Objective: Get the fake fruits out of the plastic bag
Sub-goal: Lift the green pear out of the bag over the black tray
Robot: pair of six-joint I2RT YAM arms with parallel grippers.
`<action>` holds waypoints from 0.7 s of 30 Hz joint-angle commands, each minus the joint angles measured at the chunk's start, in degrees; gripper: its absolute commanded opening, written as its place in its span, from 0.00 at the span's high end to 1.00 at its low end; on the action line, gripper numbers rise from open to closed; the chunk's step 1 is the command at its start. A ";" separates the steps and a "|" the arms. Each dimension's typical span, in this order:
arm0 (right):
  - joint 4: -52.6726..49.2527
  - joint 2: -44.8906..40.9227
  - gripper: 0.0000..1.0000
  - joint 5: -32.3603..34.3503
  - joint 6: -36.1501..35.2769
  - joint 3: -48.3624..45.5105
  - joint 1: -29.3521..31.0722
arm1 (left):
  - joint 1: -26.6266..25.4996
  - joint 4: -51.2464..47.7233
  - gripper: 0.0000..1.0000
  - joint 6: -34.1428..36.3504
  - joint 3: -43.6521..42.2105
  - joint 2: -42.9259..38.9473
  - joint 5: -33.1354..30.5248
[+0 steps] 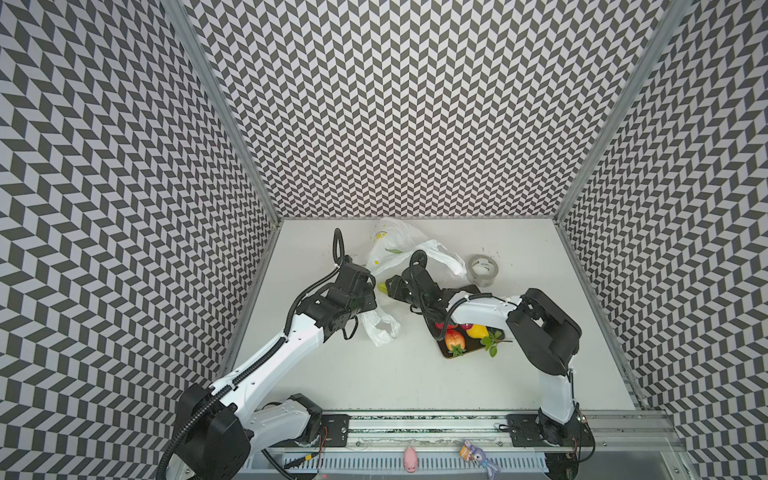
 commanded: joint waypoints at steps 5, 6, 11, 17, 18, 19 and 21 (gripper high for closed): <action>-0.94 -11.56 0.57 -7.09 -7.67 -6.27 0.32 | 1.12 2.14 1.00 -0.94 2.84 1.04 -3.59; -1.35 -12.86 0.57 -8.22 -8.40 -7.13 0.27 | 1.15 2.06 1.00 -0.94 2.93 1.17 -3.74; -7.09 -20.36 0.57 -13.36 -14.89 -10.54 0.31 | 1.60 1.97 1.00 -1.23 3.48 1.76 -5.01; -17.54 -30.27 0.57 -17.04 -23.31 -13.25 0.24 | 1.91 2.51 1.00 -2.17 3.50 2.49 -5.52; -19.27 -31.62 0.57 -16.97 -23.89 -13.52 0.12 | 1.99 2.54 1.00 -2.26 3.69 2.75 -5.75; -21.12 -33.11 0.57 -16.89 -24.40 -13.75 0.07 | 2.13 2.58 1.00 -2.49 3.81 2.96 -5.89; -24.63 -35.87 0.57 -16.71 -25.52 -13.70 -0.11 | 2.46 2.67 1.00 -2.54 4.09 3.29 -5.73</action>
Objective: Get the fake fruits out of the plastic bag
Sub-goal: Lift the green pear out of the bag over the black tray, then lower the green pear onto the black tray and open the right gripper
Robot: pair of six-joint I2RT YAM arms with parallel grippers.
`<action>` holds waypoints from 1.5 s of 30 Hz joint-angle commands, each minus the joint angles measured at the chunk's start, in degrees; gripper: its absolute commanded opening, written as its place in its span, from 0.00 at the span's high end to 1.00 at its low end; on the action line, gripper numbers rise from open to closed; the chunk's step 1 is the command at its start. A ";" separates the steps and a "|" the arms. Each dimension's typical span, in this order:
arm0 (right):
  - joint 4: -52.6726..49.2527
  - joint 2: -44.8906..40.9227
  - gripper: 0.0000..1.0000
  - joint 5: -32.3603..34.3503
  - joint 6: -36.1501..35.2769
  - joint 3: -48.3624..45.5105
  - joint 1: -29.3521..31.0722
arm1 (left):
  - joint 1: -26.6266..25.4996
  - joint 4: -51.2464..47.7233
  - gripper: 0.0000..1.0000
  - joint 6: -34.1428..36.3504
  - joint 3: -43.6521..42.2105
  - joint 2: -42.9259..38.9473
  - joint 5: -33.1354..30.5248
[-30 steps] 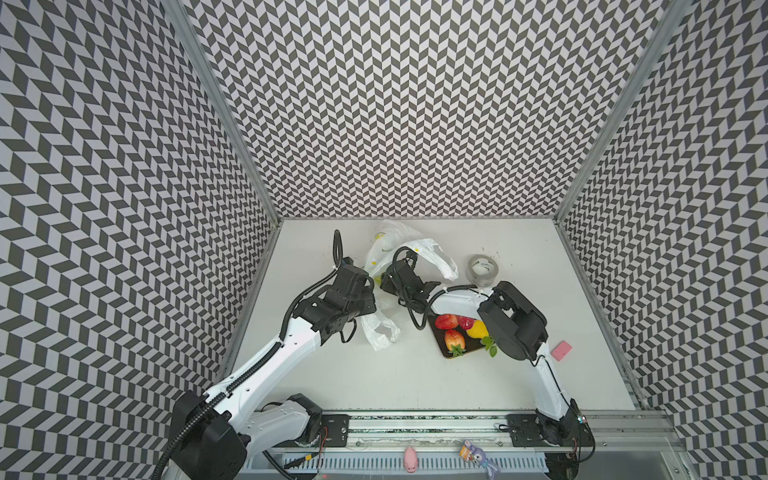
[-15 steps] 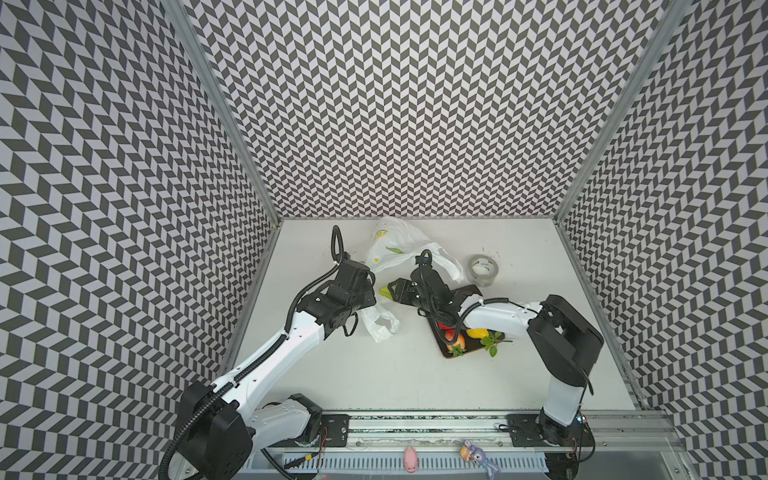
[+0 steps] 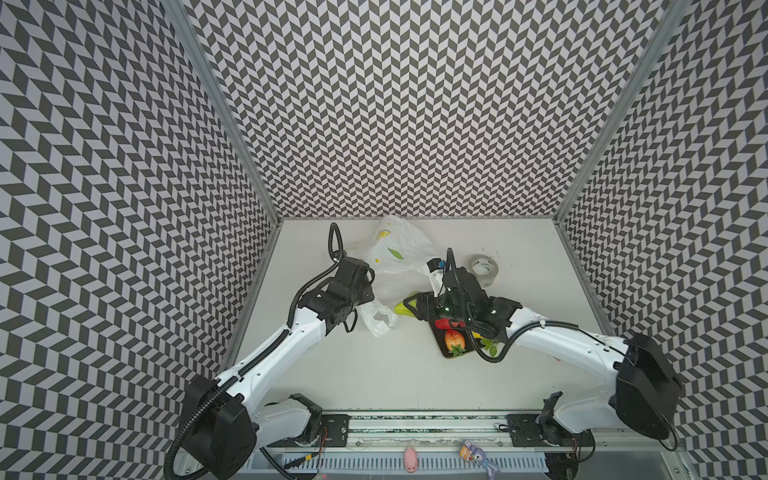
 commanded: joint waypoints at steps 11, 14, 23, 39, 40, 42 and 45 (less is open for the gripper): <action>-22.25 -17.22 0.57 3.01 -2.57 -0.22 -3.13 | 2.44 1.49 1.00 -2.03 1.29 0.07 -2.14; -25.60 -20.95 0.61 5.48 2.11 -0.95 -6.22 | 2.87 1.54 1.00 -1.79 1.57 0.14 -2.54; -23.27 -25.35 0.63 3.09 8.66 -5.00 -22.91 | 5.25 0.75 1.00 0.85 2.67 0.09 -2.80; 2.19 2.34 0.59 0.81 6.50 -8.31 -36.92 | 6.08 -0.15 1.00 7.16 4.52 1.50 2.00; 3.36 3.35 0.58 0.55 6.47 -8.50 -36.89 | 6.13 -0.46 1.00 7.67 4.61 1.31 1.92; 5.48 5.64 0.58 -0.38 7.02 -8.90 -36.79 | 6.12 -1.12 1.00 8.37 4.72 0.91 1.48; 8.28 8.28 0.57 -1.67 7.60 -9.28 -36.60 | 6.14 -1.58 1.00 9.00 4.59 0.30 1.30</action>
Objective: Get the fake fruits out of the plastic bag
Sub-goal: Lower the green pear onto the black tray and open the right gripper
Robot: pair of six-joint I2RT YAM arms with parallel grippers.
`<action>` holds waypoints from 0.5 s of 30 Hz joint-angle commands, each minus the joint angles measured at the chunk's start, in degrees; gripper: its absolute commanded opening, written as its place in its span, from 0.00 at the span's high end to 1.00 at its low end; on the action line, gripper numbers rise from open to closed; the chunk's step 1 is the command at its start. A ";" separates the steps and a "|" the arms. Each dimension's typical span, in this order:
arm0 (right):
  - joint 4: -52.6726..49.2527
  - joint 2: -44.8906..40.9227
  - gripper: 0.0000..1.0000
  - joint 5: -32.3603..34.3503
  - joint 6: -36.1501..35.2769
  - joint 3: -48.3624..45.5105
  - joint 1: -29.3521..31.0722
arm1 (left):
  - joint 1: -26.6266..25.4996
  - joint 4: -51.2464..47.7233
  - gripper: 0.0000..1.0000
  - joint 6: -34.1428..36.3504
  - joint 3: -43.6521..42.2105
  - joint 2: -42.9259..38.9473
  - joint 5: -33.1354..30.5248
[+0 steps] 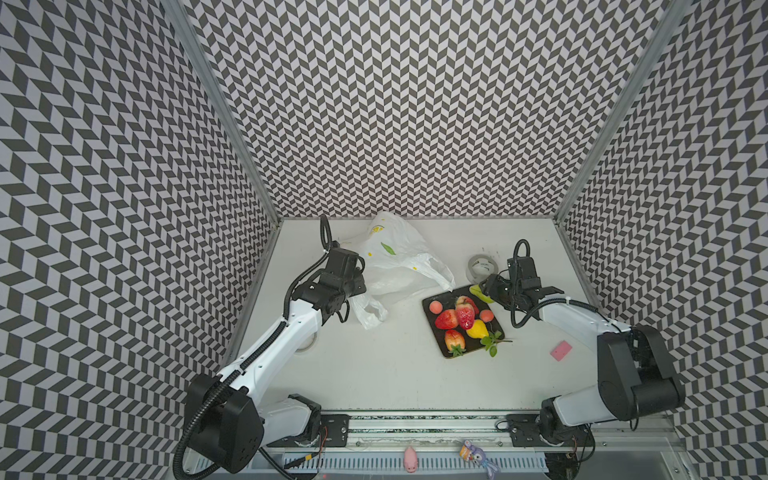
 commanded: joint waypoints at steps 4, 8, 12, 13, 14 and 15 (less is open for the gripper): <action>8.88 4.27 0.56 -3.48 0.10 0.16 0.80 | 0.34 -1.48 1.00 2.11 1.68 -1.63 -0.87; 9.16 5.47 0.54 -5.12 -0.47 -0.19 1.13 | 0.37 -1.48 1.00 2.41 1.55 -1.87 -0.88; 8.56 4.89 0.42 -4.50 -0.53 -0.85 1.35 | 0.42 -1.56 1.00 2.83 1.39 -2.22 -1.53; 8.40 4.67 0.38 -4.08 -0.43 -1.06 1.36 | 0.46 -1.54 1.00 2.95 1.32 -2.33 -1.66; 8.03 4.46 0.33 -3.55 -0.33 -1.17 1.36 | 0.46 -1.56 1.00 3.01 1.22 -2.43 -1.76; 7.78 4.19 0.28 -3.00 -0.34 -1.34 1.35 | 0.52 -1.56 1.00 3.07 1.11 -2.42 -1.71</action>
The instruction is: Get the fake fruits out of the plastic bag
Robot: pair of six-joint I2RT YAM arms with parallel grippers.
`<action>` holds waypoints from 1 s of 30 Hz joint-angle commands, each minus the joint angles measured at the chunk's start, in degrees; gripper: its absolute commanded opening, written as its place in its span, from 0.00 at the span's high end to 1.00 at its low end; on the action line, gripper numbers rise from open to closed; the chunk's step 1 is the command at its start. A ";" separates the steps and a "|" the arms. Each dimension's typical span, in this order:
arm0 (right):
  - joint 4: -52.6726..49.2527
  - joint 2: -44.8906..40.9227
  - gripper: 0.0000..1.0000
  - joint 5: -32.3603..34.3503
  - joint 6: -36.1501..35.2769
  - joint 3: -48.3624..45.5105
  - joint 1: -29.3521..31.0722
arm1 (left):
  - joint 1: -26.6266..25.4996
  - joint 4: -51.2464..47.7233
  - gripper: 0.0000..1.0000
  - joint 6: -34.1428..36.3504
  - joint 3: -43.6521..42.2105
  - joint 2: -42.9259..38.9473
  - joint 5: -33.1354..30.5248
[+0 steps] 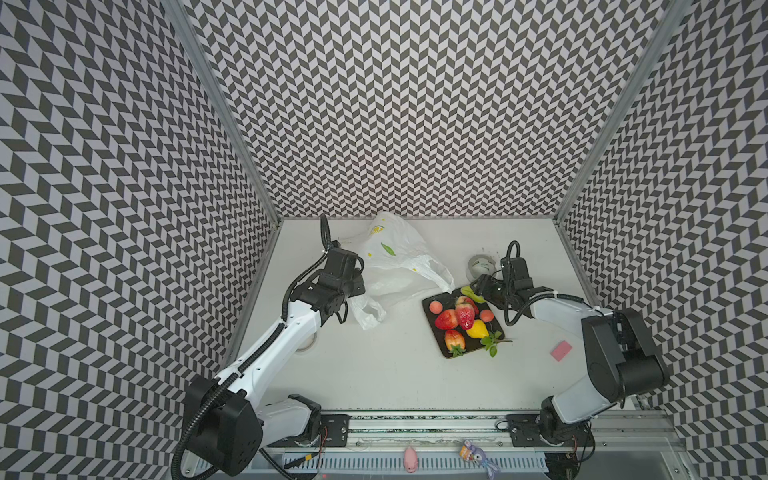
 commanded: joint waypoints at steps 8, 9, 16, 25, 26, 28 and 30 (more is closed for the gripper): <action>-0.37 -4.69 0.13 3.80 -1.66 -0.56 -0.20 | 1.74 -0.10 1.00 2.37 1.48 -1.07 -2.46; -1.26 -5.71 0.12 4.82 -1.72 -0.14 -0.43 | 2.01 0.01 1.00 2.69 1.59 -0.99 -2.71; -7.26 -15.46 0.09 8.53 -4.11 1.25 -5.83 | 3.65 1.84 0.86 5.35 1.58 -0.67 -2.17; -5.13 -26.26 0.11 14.17 -5.99 -1.14 -12.10 | 3.63 3.12 0.31 6.55 2.46 -2.69 0.18; -4.94 -26.90 0.11 14.42 -6.19 -1.49 -12.77 | 3.65 2.63 0.26 6.64 3.01 -3.18 -0.12; -4.49 -27.71 0.11 15.15 -6.47 -2.08 -13.77 | 3.62 1.39 0.19 7.20 4.24 -4.36 -0.18; -3.46 -28.03 0.11 15.80 -6.89 -2.57 -14.50 | 3.61 -0.68 0.12 7.47 5.49 -6.14 -0.30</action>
